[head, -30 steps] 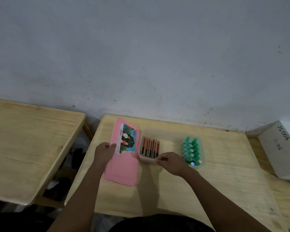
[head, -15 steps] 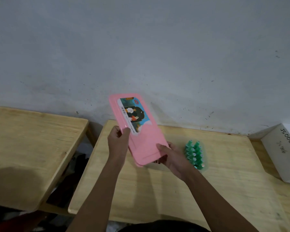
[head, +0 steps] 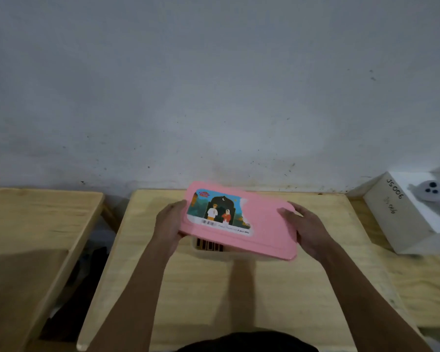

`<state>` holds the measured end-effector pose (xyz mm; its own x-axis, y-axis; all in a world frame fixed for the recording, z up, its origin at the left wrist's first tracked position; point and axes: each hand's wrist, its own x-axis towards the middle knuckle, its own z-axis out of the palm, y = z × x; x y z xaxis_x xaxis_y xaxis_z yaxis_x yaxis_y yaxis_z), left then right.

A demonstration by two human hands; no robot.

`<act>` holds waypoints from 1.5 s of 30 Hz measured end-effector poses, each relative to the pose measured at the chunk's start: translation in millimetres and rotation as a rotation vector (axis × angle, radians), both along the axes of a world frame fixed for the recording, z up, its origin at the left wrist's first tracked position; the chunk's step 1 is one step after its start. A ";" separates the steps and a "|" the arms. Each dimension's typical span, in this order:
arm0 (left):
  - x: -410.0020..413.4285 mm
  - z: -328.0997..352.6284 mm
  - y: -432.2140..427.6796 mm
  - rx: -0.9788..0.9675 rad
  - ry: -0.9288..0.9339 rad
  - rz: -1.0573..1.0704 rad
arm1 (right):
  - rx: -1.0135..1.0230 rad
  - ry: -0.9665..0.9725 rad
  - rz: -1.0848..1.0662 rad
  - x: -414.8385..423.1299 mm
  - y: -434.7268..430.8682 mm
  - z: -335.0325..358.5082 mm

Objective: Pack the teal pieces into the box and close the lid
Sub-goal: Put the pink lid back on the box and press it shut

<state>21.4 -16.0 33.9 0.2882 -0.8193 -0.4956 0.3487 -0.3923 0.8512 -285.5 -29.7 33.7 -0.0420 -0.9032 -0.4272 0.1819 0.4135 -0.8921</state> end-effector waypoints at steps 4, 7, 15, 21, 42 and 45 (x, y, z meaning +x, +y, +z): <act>-14.4 -18.0 1.6 0.038 -0.628 -0.134 | -0.097 0.326 -0.106 6.4 -15.8 -7.7; -26.9 -34.1 9.3 0.053 -0.780 -0.086 | -0.188 0.530 -0.050 20.0 -25.1 -19.2; -35.1 -62.3 10.5 0.113 -0.890 -0.185 | -0.066 0.816 -0.004 25.9 -30.2 -53.6; -36.6 -69.8 2.9 0.072 -0.936 -0.215 | -0.056 0.874 -0.002 26.7 -26.2 -71.6; -46.5 -91.9 -3.5 0.048 -1.032 -0.217 | -0.121 0.980 -0.006 28.4 -36.2 -83.0; -48.3 -89.2 -5.7 0.049 -1.112 -0.261 | -0.111 1.076 0.052 31.9 -35.4 -83.4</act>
